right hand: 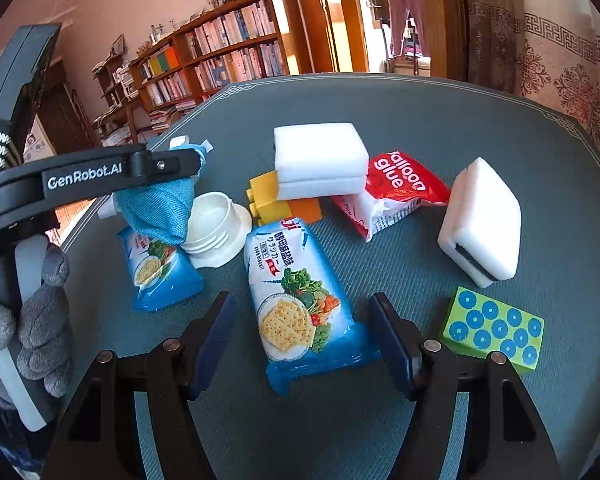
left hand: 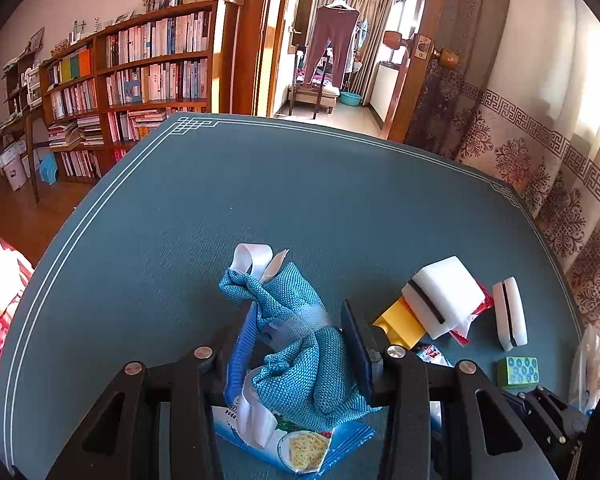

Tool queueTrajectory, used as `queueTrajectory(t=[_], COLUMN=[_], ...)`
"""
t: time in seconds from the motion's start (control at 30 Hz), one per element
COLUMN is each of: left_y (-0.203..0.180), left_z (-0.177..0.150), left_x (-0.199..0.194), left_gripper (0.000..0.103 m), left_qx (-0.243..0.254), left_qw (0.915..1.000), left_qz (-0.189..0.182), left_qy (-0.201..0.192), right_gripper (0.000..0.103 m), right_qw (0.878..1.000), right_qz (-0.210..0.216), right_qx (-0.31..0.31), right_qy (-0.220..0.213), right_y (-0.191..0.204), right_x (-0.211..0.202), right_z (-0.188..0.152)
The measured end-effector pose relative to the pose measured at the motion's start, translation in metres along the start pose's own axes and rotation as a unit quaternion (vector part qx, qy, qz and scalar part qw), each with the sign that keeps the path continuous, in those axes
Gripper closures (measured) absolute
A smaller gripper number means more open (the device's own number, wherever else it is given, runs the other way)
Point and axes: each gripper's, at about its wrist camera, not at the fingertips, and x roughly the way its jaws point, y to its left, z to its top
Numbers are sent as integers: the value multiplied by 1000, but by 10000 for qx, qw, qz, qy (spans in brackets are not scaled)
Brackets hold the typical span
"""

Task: Organize objects
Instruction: 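Grasp the blue cracker packet with the right gripper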

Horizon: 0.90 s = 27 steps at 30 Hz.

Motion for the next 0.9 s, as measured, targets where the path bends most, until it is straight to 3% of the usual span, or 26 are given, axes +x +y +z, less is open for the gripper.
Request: queueTrajectory(t=[0.33,0.43,0.5,0.57,0.7,0.9], left_y=[-1,0,1,0,2,1], left_z=[0,-1,-2,-4,-6,-9], left_x=[-2,1,4,5,8,11], left_gripper=[58,58,57,55,41,40], left_qx=[13,-4,1,-1,-48,-79], left_qw=[10000,10000,10000,9999,9998,9996], left_qz=[-17,25,26,36,23,-21], left_qy=[-49,-7,62,97,181,253], right_gripper=[40,47,59,61,61,61], right_qw=[9984,9976,9964,9962,9964,9970], right_qz=[-501,-608,-758,-787,-796,-765], right_qx=[-278,-331,-370,-368,-296,-115], right_qy=[19,8,-13,-36,-54,-85], right_y=[20,23,25,26,26,22], right_x=[9,13,14,12,5,-7], right_z=[0,4,5,4,-4,-17])
